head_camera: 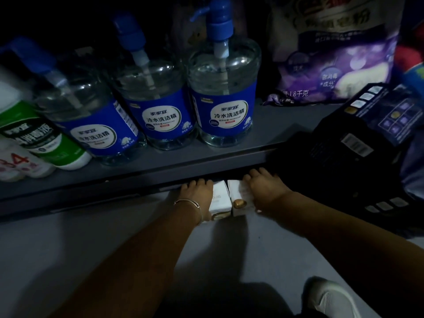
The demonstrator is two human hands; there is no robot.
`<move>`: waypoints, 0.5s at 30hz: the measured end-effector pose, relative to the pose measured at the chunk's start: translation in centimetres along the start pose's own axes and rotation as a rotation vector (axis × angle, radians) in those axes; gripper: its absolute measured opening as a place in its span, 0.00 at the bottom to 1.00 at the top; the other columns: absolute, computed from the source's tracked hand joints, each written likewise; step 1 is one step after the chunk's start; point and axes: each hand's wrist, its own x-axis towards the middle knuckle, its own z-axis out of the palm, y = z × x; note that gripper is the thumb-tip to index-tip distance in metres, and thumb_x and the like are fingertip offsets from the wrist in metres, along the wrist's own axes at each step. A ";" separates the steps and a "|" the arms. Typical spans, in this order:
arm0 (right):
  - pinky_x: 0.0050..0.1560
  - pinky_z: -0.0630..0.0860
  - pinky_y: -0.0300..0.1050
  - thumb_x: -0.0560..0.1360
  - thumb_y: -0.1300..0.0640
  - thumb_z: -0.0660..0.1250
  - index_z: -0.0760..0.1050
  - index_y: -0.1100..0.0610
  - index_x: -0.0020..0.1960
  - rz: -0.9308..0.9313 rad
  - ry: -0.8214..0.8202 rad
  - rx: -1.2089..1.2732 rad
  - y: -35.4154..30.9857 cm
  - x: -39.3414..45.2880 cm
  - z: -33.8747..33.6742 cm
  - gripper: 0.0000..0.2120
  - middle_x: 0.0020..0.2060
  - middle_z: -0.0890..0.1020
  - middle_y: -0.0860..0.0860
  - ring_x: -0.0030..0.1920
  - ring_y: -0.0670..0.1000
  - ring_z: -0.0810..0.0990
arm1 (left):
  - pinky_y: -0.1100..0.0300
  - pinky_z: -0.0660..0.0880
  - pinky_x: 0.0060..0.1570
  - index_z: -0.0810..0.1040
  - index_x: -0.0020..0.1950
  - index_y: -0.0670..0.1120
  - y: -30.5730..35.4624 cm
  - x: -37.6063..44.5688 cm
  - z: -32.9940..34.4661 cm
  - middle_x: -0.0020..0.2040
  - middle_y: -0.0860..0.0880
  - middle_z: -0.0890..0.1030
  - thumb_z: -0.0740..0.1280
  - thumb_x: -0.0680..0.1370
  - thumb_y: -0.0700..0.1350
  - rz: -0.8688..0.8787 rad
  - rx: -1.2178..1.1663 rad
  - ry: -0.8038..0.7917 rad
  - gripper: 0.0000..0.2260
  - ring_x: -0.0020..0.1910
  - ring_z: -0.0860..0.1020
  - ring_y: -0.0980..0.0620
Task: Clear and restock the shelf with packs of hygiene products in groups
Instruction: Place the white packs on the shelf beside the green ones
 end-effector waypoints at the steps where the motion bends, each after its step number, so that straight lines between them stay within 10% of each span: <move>1: 0.65 0.68 0.53 0.68 0.56 0.73 0.63 0.54 0.69 0.002 -0.021 0.045 -0.1 -0.3 -0.7 0.33 0.66 0.67 0.52 0.67 0.55 0.64 | 0.51 0.68 0.60 0.65 0.64 0.44 -0.2 -0.5 -0.7 0.63 0.44 0.72 0.74 0.68 0.49 0.005 -0.008 -0.014 0.30 0.62 0.71 0.44; 10: 0.67 0.68 0.52 0.70 0.54 0.72 0.63 0.56 0.71 -0.124 0.043 0.136 0.3 -8.8 -11.9 0.33 0.67 0.67 0.53 0.67 0.53 0.64 | 0.55 0.76 0.51 0.67 0.63 0.48 -2.4 -9.5 -11.8 0.58 0.48 0.76 0.76 0.64 0.48 0.092 -0.203 -0.044 0.31 0.54 0.75 0.49; 15: 0.59 0.73 0.48 0.69 0.54 0.70 0.71 0.53 0.54 -0.167 0.236 0.201 0.5 -14.8 -19.2 0.15 0.50 0.72 0.49 0.58 0.53 0.73 | 0.59 0.75 0.49 0.70 0.58 0.51 -3.2 -16.4 -19.6 0.53 0.52 0.77 0.77 0.64 0.48 0.134 -0.276 0.064 0.26 0.50 0.75 0.53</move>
